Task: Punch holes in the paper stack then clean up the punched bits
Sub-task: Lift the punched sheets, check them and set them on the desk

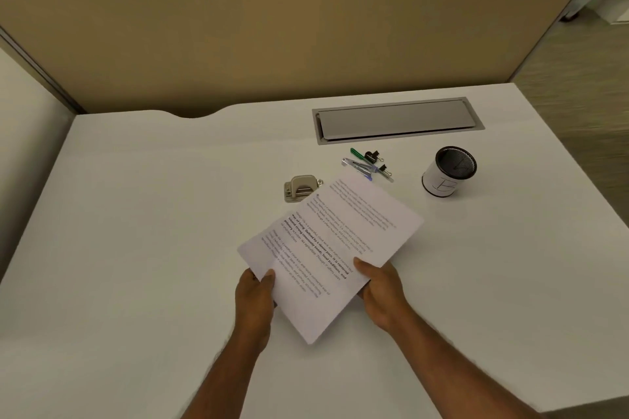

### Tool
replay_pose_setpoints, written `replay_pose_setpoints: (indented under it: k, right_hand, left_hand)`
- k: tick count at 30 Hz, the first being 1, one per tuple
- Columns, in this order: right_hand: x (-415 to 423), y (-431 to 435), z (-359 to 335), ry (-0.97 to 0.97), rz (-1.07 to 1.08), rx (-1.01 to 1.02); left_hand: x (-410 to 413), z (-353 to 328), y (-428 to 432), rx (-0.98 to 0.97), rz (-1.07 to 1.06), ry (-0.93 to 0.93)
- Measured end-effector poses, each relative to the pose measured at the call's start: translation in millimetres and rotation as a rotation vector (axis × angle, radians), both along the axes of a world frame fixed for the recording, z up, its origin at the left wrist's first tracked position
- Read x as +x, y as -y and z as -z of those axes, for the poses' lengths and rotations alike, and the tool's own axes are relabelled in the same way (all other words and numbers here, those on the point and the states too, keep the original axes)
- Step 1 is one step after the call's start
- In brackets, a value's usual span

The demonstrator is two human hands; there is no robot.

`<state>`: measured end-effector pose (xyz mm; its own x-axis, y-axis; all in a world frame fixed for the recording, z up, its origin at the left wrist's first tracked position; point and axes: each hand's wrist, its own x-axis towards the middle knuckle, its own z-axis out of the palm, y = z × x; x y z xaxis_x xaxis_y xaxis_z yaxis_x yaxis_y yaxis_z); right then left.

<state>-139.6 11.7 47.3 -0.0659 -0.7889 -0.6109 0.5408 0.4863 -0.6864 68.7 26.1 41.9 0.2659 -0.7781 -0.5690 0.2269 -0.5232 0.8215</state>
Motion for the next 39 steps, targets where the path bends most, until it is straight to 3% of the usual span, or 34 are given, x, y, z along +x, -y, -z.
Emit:
replay_pose_setpoints:
  k: [4,7,11,15,17,23,28,32,39]
  right_hand:
    - [-14,19,-14,-0.124,-0.128,-0.068]
    - [-22,31,-26,-0.22,-0.222,-0.125]
    - [-25,42,-41,-0.386,-0.34,-0.254]
    - [-21,45,-52,-0.483,-0.427,-0.324]
    - [-17,45,-57,-0.503,-0.429,-0.352]
    - [-7,38,-64,-0.565,-0.344,-0.465]
    - [-4,22,-58,-0.633,-0.272,-0.568]
    - [5,15,-50,-0.646,-0.229,-0.524]
    - [10,11,-62,-0.675,-0.09,-0.585]
  left_hand:
    - [25,-4,2,-0.059,0.058,-0.034]
    - [50,-12,26,-0.134,0.069,0.172]
    - [55,-34,64,-0.299,0.309,0.364]
    - [37,-50,84,-0.368,0.442,0.29]
    - [30,-51,79,-0.43,0.393,0.227]
    - [23,-44,38,-0.621,0.216,0.281]
    - [19,-35,18,-0.641,0.143,0.312]
    - [10,-39,15,-0.618,0.107,0.331]
    - [2,-63,13,-0.769,0.091,0.45]
